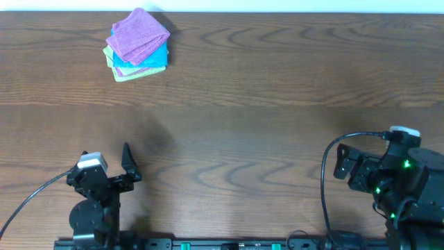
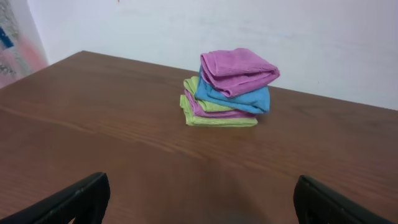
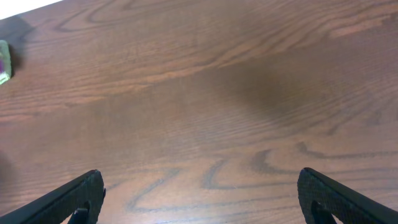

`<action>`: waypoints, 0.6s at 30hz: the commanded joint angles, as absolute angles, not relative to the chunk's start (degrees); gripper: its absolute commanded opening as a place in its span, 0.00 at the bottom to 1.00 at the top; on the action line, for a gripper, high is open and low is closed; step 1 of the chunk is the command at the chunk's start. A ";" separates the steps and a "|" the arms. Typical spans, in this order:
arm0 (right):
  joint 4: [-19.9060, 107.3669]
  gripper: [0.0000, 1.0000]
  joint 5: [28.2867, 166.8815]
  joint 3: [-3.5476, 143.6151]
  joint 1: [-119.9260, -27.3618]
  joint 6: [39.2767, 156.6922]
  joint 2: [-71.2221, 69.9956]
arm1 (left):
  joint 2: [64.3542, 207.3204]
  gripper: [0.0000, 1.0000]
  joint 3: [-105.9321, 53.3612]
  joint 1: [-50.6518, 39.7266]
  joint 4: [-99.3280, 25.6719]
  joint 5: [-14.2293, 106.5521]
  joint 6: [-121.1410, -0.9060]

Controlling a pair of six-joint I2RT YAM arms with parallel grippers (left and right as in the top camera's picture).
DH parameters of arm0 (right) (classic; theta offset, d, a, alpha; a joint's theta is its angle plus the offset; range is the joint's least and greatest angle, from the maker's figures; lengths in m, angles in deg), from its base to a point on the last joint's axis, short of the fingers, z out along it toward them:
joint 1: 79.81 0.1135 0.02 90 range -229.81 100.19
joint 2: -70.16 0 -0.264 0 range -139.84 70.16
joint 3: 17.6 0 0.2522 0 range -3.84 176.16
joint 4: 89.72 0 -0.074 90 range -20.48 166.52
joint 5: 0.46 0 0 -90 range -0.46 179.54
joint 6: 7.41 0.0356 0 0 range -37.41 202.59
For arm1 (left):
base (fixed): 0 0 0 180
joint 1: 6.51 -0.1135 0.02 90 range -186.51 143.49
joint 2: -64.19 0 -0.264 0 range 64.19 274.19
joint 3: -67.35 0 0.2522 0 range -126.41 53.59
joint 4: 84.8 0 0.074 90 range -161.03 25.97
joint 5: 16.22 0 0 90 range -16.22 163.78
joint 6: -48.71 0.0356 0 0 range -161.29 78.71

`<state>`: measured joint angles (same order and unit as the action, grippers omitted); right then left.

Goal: Fold the cloth

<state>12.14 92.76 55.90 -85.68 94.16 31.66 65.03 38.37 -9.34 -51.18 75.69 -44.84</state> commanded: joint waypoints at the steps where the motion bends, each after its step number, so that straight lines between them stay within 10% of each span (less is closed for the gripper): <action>1: 12.25 0.99 92.98 55.82 -85.74 94.97 31.90 | 64.40 0.96 39.74 -9.12 -52.47 75.67 -43.59; 18: 12.27 0.99 92.98 55.82 -85.74 94.97 31.90 | 64.40 0.95 52.49 -9.10 -66.21 75.23 -47.44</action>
<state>12.16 92.76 55.90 -85.68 94.16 31.66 64.92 50.45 -9.34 -66.28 75.47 -45.49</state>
